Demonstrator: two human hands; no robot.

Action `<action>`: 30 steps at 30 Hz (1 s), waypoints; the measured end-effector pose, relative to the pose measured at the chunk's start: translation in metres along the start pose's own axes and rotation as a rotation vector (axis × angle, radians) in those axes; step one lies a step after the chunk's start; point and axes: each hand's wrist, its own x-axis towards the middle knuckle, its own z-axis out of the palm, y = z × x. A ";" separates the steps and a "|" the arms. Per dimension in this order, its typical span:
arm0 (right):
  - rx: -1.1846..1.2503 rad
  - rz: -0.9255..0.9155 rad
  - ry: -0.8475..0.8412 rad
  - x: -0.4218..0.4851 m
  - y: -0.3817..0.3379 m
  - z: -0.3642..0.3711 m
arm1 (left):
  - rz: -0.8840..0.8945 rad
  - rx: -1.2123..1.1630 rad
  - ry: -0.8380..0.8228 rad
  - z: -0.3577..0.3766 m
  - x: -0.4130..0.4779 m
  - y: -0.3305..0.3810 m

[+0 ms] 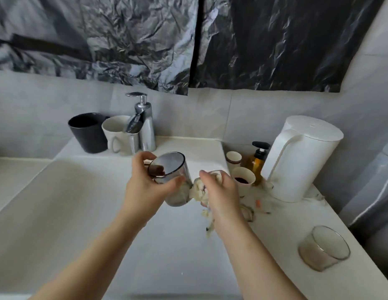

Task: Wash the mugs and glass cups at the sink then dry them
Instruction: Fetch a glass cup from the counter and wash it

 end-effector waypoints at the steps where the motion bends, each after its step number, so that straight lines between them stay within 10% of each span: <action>1: -0.010 0.018 -0.032 0.004 0.006 0.012 | -0.022 -0.009 0.032 -0.009 0.004 -0.007; 24: -0.021 0.222 -0.009 0.069 0.072 0.086 | -0.046 0.187 -0.101 -0.058 0.061 -0.088; 30: 0.018 0.252 -0.008 0.070 0.073 0.084 | -0.350 -0.131 -0.043 -0.055 0.065 -0.085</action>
